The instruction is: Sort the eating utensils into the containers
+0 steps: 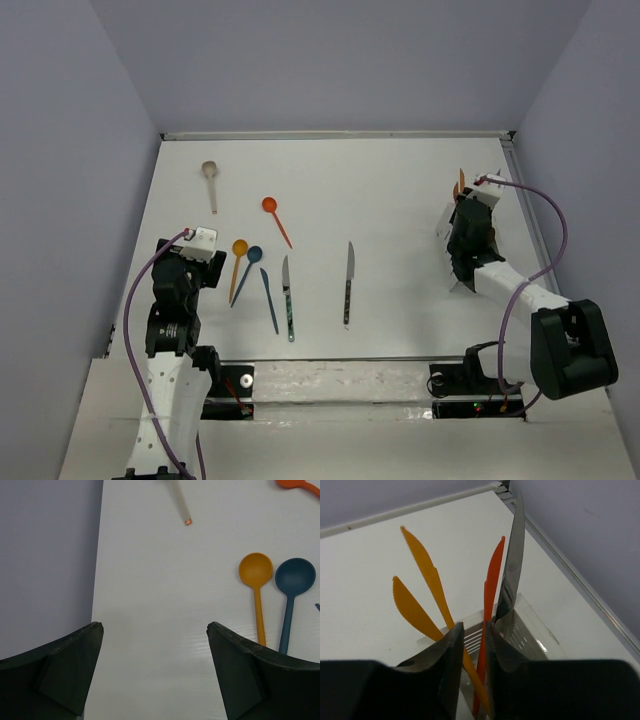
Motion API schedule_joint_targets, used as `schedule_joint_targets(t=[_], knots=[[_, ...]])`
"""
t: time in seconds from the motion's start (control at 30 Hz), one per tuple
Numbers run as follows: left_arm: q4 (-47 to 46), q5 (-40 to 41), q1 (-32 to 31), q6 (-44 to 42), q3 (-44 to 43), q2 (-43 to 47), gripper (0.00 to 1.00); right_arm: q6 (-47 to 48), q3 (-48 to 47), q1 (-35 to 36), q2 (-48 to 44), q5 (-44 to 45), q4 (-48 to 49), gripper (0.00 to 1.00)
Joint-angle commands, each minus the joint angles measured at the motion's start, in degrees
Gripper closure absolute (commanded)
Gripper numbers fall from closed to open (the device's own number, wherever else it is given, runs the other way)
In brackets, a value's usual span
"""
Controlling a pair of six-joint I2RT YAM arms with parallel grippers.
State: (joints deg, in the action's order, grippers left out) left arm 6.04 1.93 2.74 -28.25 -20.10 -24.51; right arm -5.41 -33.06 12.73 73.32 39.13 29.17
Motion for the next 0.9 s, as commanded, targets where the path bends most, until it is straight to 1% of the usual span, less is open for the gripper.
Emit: schedule_joint_targets(t=[0.0,0.03,0.07,0.17,0.2,0.23,0.3,0.33,0.37,0.4,0.43,0.47,0.5,0.53,0.57,0.6,0.67,0.7,0.73,0.8,0.87], knots=[[-1.21,-0.44,0.42,-0.14,-0.20,0.69,0.01,0.22,-0.07,-0.16,-5.98,-1.16,3.28,0.61],[-1.21,-0.53,0.42,-0.23,-0.12,0.69,0.01,0.57,-1.03,-0.16,-6.86,-1.78,2.31,0.51],[-1.21,-0.44,0.42,-0.05,-0.20,0.69,0.01,0.92,-1.65,-0.16,-7.83,-2.74,1.17,0.47],[-1.21,-0.62,0.51,-0.23,-0.20,0.61,0.01,-0.03,-4.72,-0.16,-12.21,-3.54,-6.12,0.43],[-1.12,-0.62,0.51,-0.23,-0.12,0.52,0.01,-2.21,-7.43,-0.16,-13.37,-5.02,-8.49,0.43],[-1.21,-0.62,0.51,-0.23,-0.20,0.34,0.01,-3.89,-9.02,-0.16,-15.64,-6.43,-14.34,0.43],[-1.21,-0.62,0.60,-0.23,-0.29,0.34,0.01,-9.43,-14.73,-0.16,-17.15,-15.10,-20.78,0.42],[-1.30,-0.53,0.51,-0.14,-0.21,0.17,0.01,-11.10,-16.84,0.71,-17.16,-18.36,-27.34,0.42],[-1.38,-0.53,0.51,-0.14,-0.21,-0.01,0.01,-12.77,-19.13,1.59,-17.16,-21.70,-31.24,0.42],[-1.39,-0.53,0.51,-0.14,-0.29,-0.18,0.01,-15.65,-24.19,4.81,-15.07,-26.43,-39.63,0.38],[-1.39,-0.62,0.60,-0.14,-0.29,-0.36,0.01,-16.73,-26.51,4.85,-13.48,-27.44,-43.80,0.37],[-1.47,-0.62,0.51,-0.14,-0.29,-0.45,0.01,-17.35,-28.53,10.94,-9.90,-26.58,-47.24,0.35],[-1.47,-0.53,0.51,-0.14,-0.38,-0.71,0.01,-17.79,-31.68,14.91,-7.77,-24.48,-53.71,0.34],[-1.56,-0.44,0.51,-0.14,-0.38,-0.80,0.01,-18.40,-33.11,19.04,-5.58,-22.46,-56.91,0.33],[-1.65,-0.44,0.60,-0.05,-0.29,-0.80,0.01,-21.02,-34.34,25.61,-0.77,-19.91,-59.90,0.32],[-1.47,-0.53,0.60,-0.22,-0.29,-0.63,0.01,-22.79,-35.40,28.11,1.63,-19.54,-65.32,0.32],[-1.47,-0.35,0.51,-0.23,-0.29,-0.45,0.01,-26.48,-37.16,32.60,6.11,-19.36,-69.58,0.32],[-1.39,-0.44,0.51,-0.23,-0.21,-0.45,0.01,-27.80,-37.34,34.62,7.96,-19.53,-70.73,0.31],[-1.30,-0.53,0.51,-0.31,-0.29,-0.45,0.01,-29.99,-37.34,38.64,11.02,-19.71,-71.78,0.31],[-1.21,-0.53,0.60,-0.31,-0.29,-0.45,0.01,-32.28,-37.52,42.70,13.59,-20.58,-72.06,0.30],[-1.21,-0.62,0.60,-0.31,-0.29,-0.62,0.01,-33.61,-37.52,44.22,17.46,-20.15,-71.97,0.30]])
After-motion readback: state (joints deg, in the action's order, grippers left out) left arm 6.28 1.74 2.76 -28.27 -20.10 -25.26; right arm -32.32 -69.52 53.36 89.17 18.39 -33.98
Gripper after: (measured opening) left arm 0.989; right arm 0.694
